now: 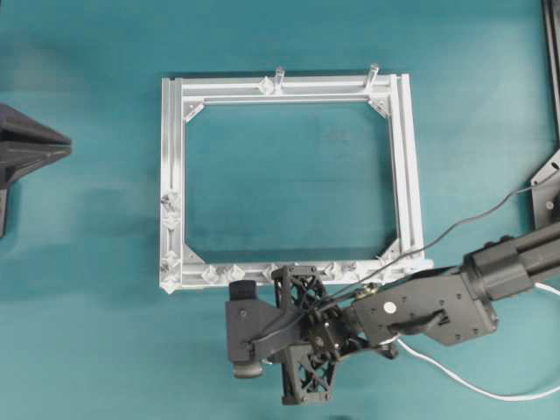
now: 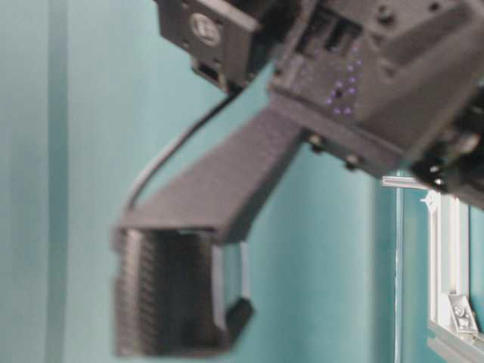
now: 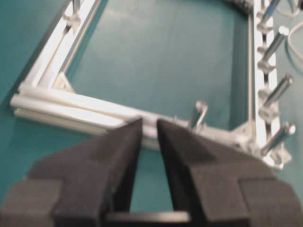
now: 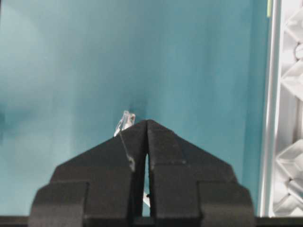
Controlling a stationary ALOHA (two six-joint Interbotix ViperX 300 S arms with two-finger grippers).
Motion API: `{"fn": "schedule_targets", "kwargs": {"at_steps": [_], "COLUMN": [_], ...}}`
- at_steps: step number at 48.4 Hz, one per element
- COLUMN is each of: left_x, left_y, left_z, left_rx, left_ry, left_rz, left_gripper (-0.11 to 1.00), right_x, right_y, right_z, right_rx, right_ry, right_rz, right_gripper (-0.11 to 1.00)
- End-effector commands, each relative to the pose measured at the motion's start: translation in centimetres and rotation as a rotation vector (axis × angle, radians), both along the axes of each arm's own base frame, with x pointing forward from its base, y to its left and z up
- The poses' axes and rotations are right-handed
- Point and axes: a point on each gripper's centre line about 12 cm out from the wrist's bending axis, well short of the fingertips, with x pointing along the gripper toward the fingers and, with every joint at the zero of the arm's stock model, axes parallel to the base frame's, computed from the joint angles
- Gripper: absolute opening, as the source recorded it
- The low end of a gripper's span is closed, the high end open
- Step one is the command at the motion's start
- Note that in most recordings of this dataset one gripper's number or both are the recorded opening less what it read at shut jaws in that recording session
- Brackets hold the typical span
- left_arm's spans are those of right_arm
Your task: Move the cable alternately left and right between 8 closely spaced pins so it hooks onto each one.
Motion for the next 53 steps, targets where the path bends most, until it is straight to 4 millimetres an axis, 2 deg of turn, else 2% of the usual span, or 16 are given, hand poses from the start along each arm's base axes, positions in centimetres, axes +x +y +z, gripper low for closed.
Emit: {"fn": "schedule_targets", "kwargs": {"at_steps": [1, 9, 10, 14, 20, 44, 53], "left_x": [-0.4, -0.6, -0.6, -0.6, -0.7, -1.6, -1.6], "left_y": [0.2, 0.4, 0.5, 0.6, 0.5, 0.3, 0.3], "left_z": [0.3, 0.2, 0.2, 0.3, 0.2, 0.3, 0.3], "left_rx": [0.013, 0.047, 0.046, 0.050, 0.037, 0.047, 0.048], "left_ry": [-0.032, -0.045, -0.047, -0.049, -0.052, -0.113, -0.112], "left_rz": [0.015, 0.028, 0.031, 0.035, 0.040, 0.040, 0.040], "left_gripper": [0.28, 0.27, 0.27, 0.27, 0.27, 0.27, 0.27], "right_x": [0.4, 0.5, 0.5, 0.6, 0.5, 0.6, 0.8], "right_y": [0.6, 1.0, 1.1, 1.4, 1.8, 2.9, 3.1], "right_z": [1.3, 0.7, 0.6, 0.0, -0.7, -0.7, -2.1], "right_rx": [0.005, -0.020, -0.018, -0.022, -0.013, 0.030, 0.030], "right_ry": [-0.008, 0.041, 0.042, 0.052, 0.068, 0.066, 0.079], "right_rz": [0.003, 0.007, 0.008, 0.011, 0.005, -0.021, -0.021], "right_gripper": [0.05, 0.49, 0.52, 0.48, 0.49, 0.49, 0.49]}}
